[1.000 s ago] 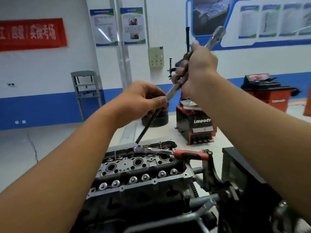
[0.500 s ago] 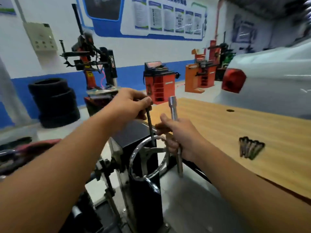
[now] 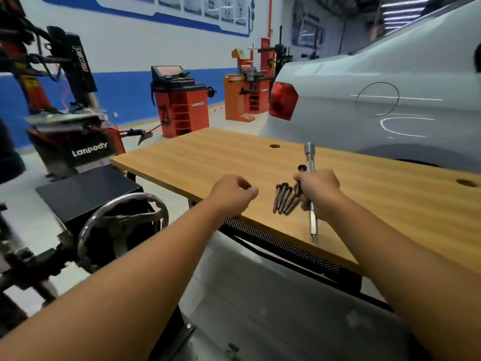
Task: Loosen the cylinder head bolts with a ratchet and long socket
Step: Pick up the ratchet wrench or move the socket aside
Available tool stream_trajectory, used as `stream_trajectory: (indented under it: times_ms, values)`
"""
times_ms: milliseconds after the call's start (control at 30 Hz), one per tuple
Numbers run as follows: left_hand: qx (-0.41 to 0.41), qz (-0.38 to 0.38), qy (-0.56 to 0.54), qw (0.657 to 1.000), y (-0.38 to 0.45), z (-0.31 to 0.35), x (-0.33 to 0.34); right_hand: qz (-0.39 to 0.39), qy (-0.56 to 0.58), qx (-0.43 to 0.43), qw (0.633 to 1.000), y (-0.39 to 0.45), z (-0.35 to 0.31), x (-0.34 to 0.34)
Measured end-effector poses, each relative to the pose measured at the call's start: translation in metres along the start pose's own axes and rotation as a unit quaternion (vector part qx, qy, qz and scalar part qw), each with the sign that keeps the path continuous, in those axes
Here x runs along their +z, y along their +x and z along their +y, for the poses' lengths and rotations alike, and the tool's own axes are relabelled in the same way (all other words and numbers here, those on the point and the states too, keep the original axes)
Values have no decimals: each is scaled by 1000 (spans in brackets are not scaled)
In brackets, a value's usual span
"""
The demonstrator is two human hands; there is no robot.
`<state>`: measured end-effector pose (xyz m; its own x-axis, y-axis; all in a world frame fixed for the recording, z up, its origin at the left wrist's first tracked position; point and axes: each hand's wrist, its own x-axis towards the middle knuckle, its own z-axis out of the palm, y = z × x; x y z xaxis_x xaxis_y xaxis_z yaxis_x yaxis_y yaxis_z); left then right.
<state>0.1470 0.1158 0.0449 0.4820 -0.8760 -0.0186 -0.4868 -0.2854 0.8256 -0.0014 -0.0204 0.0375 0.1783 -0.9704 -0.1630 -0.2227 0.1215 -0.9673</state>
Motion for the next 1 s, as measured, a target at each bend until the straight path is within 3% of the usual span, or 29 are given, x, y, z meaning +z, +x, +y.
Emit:
stream_trajectory:
  times_ms: [200, 367, 1000]
  values:
    - [1, -37, -22, 999, 15, -3, 50, -14, -37, 73, 997, 30, 34, -24]
    - [6, -75, 8, 997, 21, -7, 64, -37, 54, 118, 991, 38, 47, -32]
    - [18, -79, 64, 995, 14, -34, 45, -53, 90, 175, 979, 28, 44, -30]
